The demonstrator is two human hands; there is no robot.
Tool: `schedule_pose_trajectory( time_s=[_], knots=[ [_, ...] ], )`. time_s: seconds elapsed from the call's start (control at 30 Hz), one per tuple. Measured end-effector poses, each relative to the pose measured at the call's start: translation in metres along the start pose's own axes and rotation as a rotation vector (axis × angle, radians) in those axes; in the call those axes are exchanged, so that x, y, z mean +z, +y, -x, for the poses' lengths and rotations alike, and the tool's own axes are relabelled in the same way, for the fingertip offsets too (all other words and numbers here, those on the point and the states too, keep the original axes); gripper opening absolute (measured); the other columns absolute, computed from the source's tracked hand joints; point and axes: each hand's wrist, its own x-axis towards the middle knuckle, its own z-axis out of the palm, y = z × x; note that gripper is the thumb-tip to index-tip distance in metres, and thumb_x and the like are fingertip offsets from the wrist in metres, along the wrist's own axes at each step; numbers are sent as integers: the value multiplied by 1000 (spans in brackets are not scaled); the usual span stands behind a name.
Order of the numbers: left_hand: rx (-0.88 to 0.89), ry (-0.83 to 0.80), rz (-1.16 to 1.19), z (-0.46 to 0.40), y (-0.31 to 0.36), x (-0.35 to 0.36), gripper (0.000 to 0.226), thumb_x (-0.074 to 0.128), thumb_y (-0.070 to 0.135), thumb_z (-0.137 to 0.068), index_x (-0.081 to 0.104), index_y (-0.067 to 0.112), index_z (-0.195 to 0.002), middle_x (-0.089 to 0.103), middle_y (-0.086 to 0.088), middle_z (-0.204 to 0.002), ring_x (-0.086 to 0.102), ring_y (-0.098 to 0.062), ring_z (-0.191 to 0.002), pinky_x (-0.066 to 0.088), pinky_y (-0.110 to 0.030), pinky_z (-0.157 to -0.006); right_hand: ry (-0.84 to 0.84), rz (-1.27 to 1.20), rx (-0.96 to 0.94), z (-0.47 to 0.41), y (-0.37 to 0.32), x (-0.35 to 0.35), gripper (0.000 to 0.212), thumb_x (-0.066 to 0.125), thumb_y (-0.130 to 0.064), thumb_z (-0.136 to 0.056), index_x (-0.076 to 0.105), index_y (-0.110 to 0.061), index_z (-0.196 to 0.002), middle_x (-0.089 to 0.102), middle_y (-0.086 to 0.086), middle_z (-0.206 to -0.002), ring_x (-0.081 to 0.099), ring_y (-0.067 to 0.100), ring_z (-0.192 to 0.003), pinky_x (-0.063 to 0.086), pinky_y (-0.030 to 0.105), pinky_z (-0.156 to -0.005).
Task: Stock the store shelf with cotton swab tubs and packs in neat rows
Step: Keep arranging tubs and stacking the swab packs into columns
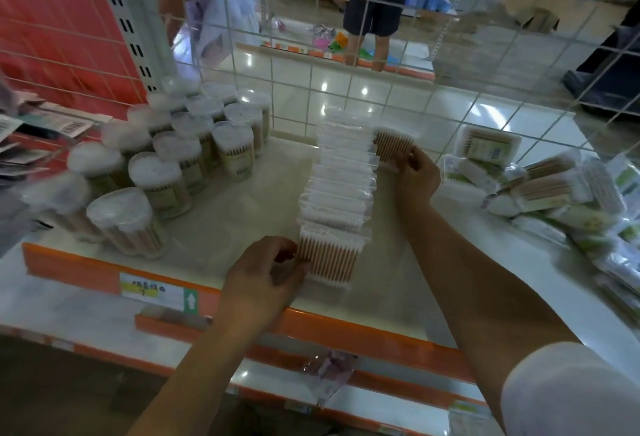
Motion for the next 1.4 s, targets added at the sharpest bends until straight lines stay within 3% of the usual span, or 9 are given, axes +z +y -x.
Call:
schedule_pose_trajectory(
  time_s=[0.13,0.3,0.47,0.63,0.77,0.93,1.07,1.2,1.4],
  knots=[
    [39,11,-28,0,-1,-1,50,44,54,-71,64,13,-90,56,11,-83,44,5,-79,36,-1,-70,49,111,-45,1,2,2,35,50,-9,-92,58,-13,-126,63,13,-115,59,22,-104,43,23,-94],
    [12,-23,-44,0,2,-2,47,45,55,-72,62,17,-93,52,14,-83,46,-1,-76,36,-4,-66,89,187,-35,0,1,2,33,50,-17,-95,56,-4,-124,65,15,-107,58,25,-101,34,12,-76],
    [3,-30,-56,0,2,-2,34,51,40,-74,62,16,-95,59,5,-88,47,-6,-80,33,-6,-65,140,196,18,6,-1,-1,38,53,-18,-92,53,-3,-127,61,15,-111,55,25,-106,31,15,-80],
    [33,-61,-13,0,1,-5,28,62,23,-85,57,19,-112,55,10,-99,49,-6,-91,33,-12,-68,15,211,-20,43,-9,-13,37,51,-5,-90,52,-4,-127,60,12,-118,56,22,-107,37,17,-86],
    [51,-124,9,-3,-5,-8,33,58,26,-87,54,18,-119,56,6,-108,53,-13,-101,39,-21,-79,-137,348,-70,81,-11,-30,39,52,-4,-88,52,-6,-127,59,12,-121,55,22,-109,37,22,-90],
    [296,-149,-223,-2,-10,-23,34,42,35,-74,57,17,-99,64,-5,-83,58,-21,-77,42,-25,-61,-207,560,-109,103,-28,-52,42,52,-9,-90,48,-6,-132,52,12,-131,51,26,-117,40,38,-102],
    [456,-59,-233,-1,5,-43,18,41,30,-75,43,24,-92,63,-3,-76,49,-11,-73,45,-23,-57,-173,635,-173,127,-37,-74,39,53,-11,-91,51,-4,-129,55,14,-127,54,27,-113,39,31,-96],
    [502,-51,-246,-2,34,-50,34,42,32,-77,59,15,-101,67,-7,-87,63,-27,-76,51,-32,-63,-166,673,-134,145,-37,-95,36,53,-16,-92,54,-9,-127,56,7,-127,54,21,-112,36,21,-91],
    [607,-116,-171,7,84,-11,34,43,30,-77,65,13,-96,66,-3,-89,60,-23,-80,49,-29,-67,-122,626,-124,149,-25,-140,31,57,-14,-89,61,-9,-119,60,6,-120,55,20,-109,32,14,-86]
  ],
)
